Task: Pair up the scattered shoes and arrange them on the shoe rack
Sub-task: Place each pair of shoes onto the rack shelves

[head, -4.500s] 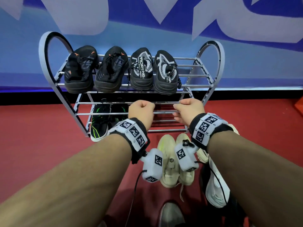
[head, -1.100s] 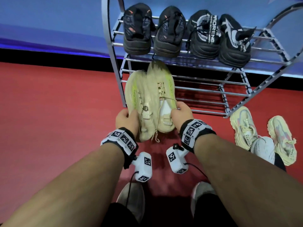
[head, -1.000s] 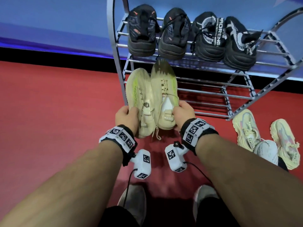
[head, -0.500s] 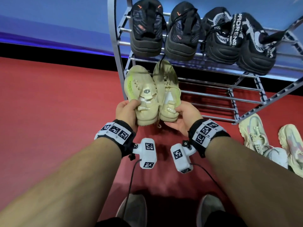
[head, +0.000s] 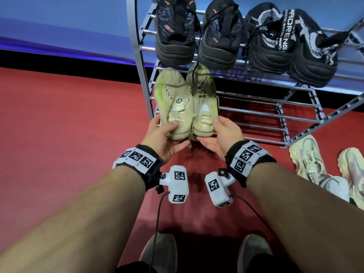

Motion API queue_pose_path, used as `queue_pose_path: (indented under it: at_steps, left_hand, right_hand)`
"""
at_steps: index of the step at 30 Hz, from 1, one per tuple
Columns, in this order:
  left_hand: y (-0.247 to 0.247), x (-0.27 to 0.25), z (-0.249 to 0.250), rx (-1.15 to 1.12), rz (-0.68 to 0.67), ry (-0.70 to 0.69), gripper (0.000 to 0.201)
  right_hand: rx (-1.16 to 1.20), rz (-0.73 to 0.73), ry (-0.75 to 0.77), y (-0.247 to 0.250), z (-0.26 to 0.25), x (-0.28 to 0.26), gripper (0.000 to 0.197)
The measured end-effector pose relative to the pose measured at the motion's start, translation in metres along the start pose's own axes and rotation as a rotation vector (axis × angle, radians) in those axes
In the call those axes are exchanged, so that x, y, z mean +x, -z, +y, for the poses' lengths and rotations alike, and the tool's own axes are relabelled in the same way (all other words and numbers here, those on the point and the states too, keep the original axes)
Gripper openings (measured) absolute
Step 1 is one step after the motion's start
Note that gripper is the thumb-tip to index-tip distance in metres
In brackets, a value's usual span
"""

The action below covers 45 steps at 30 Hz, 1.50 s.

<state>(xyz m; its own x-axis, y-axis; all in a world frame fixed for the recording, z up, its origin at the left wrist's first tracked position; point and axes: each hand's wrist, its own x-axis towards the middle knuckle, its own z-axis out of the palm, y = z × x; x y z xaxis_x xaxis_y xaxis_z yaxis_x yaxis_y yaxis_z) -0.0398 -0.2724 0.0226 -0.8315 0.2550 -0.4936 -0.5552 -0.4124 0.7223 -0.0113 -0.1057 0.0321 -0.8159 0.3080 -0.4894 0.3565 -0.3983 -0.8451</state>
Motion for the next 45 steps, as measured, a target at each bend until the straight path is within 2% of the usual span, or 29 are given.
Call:
queue_pose_path:
  at_steps: [2, 5, 11, 13, 16, 19, 21, 26, 31, 35, 39, 41, 43, 45]
  left_hand:
    - [0.000, 0.000, -0.003, 0.055, 0.003, -0.028, 0.055]
    - [-0.001, 0.007, -0.003, 0.110, 0.086, -0.107, 0.058]
    - [-0.004, 0.020, 0.004, -0.061, 0.313, -0.136, 0.073]
    - [-0.004, 0.024, 0.007, -0.069, 0.379, -0.162, 0.067]
    - [-0.002, 0.031, 0.007, -0.076, 0.501, -0.190, 0.044]
    - [-0.002, 0.033, 0.006, -0.038, 0.469, -0.247, 0.034]
    - [-0.003, 0.034, 0.004, -0.025, 0.493, -0.267, 0.032]
    - [-0.002, 0.037, 0.003, -0.038, 0.498, -0.265, 0.016]
    - [-0.003, 0.034, 0.008, -0.023, 0.488, -0.230, 0.047]
    - [-0.010, 0.030, 0.012, 0.012, 0.454, -0.254, 0.048]
    - [-0.016, 0.025, 0.012, 0.053, 0.420, -0.250, 0.051]
    - [-0.018, 0.023, 0.007, 0.131, 0.484, -0.249, 0.042]
    - [-0.018, 0.026, -0.004, 0.235, 0.554, -0.253, 0.034]
    - [-0.025, 0.022, -0.018, 0.302, 0.541, -0.224, 0.025]
  right_hand:
    - [-0.039, -0.007, -0.005, 0.003, 0.002, 0.000, 0.033]
    - [-0.025, -0.007, 0.028, 0.003, 0.003, 0.001, 0.040]
    - [-0.013, 0.134, 0.060, -0.001, 0.004, 0.004, 0.048]
    - [-0.012, 0.144, 0.052, -0.004, 0.002, 0.005, 0.044]
    - [0.004, 0.146, 0.073, -0.011, 0.000, 0.007, 0.031]
    - [0.015, 0.116, 0.092, -0.018, 0.000, 0.009, 0.039]
    - [0.027, 0.088, 0.106, -0.020, -0.001, 0.008, 0.042]
    - [0.038, 0.092, 0.103, -0.021, -0.003, 0.007, 0.052]
    - [0.111, 0.109, 0.077, -0.023, -0.006, 0.004, 0.053]
    - [0.089, 0.027, 0.064, -0.023, -0.009, 0.000, 0.050]
    - [0.014, -0.033, 0.000, -0.017, -0.013, -0.006, 0.055]
    - [-0.029, 0.021, -0.041, -0.009, -0.016, -0.008, 0.052]
    - [-0.138, 0.124, 0.011, 0.003, -0.016, -0.008, 0.046]
    - [-0.228, 0.218, 0.064, 0.018, -0.014, -0.009, 0.040]
